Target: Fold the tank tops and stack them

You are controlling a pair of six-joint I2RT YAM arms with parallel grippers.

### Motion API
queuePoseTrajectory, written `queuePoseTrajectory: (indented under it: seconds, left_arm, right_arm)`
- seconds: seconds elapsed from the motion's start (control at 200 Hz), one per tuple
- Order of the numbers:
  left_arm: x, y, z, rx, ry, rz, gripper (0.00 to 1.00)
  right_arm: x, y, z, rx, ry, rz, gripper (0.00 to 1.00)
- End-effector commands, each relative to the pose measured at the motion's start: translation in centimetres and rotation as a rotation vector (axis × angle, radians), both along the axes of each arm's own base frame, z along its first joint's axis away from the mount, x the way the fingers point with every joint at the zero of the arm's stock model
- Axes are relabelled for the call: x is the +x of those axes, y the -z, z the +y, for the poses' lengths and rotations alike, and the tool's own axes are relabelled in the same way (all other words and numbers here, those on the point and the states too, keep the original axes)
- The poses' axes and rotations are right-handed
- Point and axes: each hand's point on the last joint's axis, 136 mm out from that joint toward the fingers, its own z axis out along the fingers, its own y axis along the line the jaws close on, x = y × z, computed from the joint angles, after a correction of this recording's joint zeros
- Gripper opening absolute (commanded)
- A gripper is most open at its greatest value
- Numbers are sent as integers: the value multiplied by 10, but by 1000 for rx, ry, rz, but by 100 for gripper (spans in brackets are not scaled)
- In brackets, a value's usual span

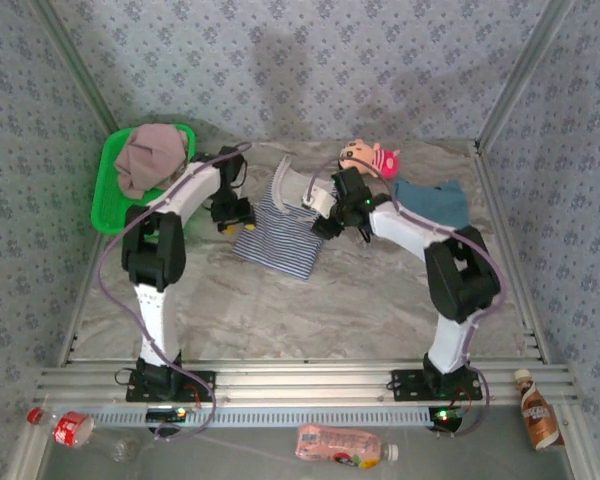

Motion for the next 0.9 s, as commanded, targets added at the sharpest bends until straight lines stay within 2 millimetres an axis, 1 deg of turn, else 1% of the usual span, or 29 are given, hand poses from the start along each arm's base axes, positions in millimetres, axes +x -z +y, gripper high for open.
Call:
queuePoseTrajectory:
  seconds: [0.0,0.06,0.11,0.15,0.19,0.215,0.385,0.505,0.575,0.61,0.675,0.765,0.829,0.899]
  left_arm:
    - [-22,3,14,-8,-48,11,49]
    - [-29,11,13,-41,-67,10,49]
    - [-29,18,12,-61,-79,-1,49]
    - [-29,24,13,-64,-87,-2,49]
    - [-28,28,14,-65,-93,-4,49]
    - [-26,30,14,-69,-97,-10,49]
    - [-19,44,12,-85,-125,-39,50]
    - [-13,52,10,-92,-133,-49,49]
    - [-10,56,9,-94,-131,-49,49]
    - [-9,58,7,-104,-130,-45,49]
    - [-12,64,5,-111,-126,-24,49]
    - [-16,70,6,-103,-119,-6,47]
    - [-20,74,6,-96,-118,6,45]
    - [-23,77,6,-94,-121,16,43]
  right_arm:
    - [-51,10,29,41,-145,7,59]
    - [-73,23,35,18,-196,22,60]
    - [-88,35,39,-29,-242,9,61]
    - [-96,44,42,-62,-267,-11,62]
    - [-99,49,46,-74,-276,-39,62]
    - [-98,53,45,-88,-270,-52,63]
    - [-86,65,51,-164,-270,-143,63]
    - [-88,81,54,-210,-308,-146,63]
    - [-85,91,52,-249,-309,-151,63]
    - [-81,93,52,-257,-300,-160,62]
    - [-78,98,50,-282,-288,-158,61]
    - [-74,105,45,-329,-276,-163,57]
    - [-68,109,39,-374,-257,-180,52]
    - [-67,107,37,-382,-251,-192,45]
